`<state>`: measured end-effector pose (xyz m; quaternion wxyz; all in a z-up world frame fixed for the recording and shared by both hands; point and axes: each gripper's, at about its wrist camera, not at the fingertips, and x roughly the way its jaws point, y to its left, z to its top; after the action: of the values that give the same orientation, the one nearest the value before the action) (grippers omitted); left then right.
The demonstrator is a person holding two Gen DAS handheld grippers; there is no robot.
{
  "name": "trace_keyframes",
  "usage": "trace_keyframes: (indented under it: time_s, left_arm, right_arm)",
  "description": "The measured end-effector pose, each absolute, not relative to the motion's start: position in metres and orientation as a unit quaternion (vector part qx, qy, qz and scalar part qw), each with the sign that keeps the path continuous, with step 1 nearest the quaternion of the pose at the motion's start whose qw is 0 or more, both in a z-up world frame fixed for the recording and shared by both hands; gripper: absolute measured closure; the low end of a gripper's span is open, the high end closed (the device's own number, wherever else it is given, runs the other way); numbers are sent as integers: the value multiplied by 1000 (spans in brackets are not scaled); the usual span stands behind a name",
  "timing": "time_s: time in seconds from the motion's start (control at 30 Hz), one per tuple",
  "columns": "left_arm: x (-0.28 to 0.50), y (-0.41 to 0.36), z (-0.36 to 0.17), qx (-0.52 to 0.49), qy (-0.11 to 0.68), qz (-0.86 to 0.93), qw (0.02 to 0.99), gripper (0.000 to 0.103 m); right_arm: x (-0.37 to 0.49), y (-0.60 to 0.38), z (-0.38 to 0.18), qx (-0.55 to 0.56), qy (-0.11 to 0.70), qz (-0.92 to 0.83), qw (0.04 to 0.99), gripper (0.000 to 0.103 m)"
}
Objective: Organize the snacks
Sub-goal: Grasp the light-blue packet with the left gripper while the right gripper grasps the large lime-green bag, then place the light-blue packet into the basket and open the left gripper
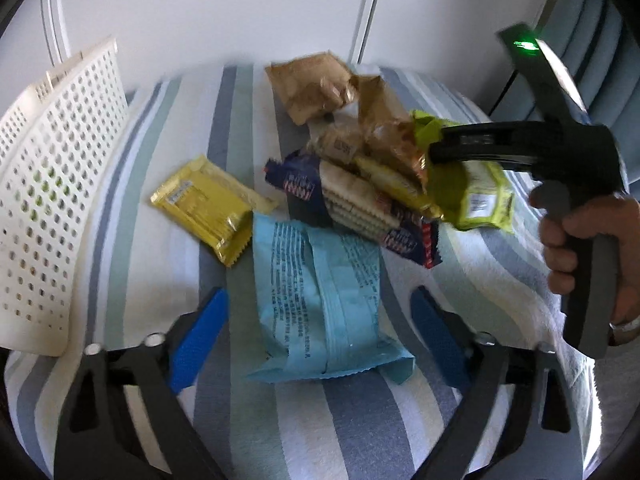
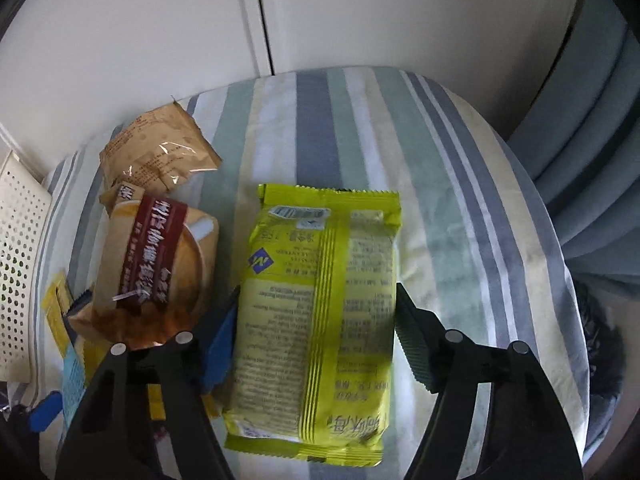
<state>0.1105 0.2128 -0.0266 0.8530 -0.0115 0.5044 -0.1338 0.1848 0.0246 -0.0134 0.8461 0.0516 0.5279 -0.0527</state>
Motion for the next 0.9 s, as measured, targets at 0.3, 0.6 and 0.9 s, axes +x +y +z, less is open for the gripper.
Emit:
trace_keyframes:
  time_s: [0.3, 0.6, 0.9]
  left_arm:
    - [117, 205, -34, -1, 515, -128, 848, 40]
    - [110, 211, -23, -9, 493, -130, 860, 46]
    - [97, 220, -5, -7, 462, -120, 879, 49]
  right_arm:
    - [175, 4, -18, 73, 519, -27, 851, 32]
    - [179, 7, -22, 60, 527, -2, 848, 28]
    - [176, 10, -21, 56, 524, 12, 850, 30]
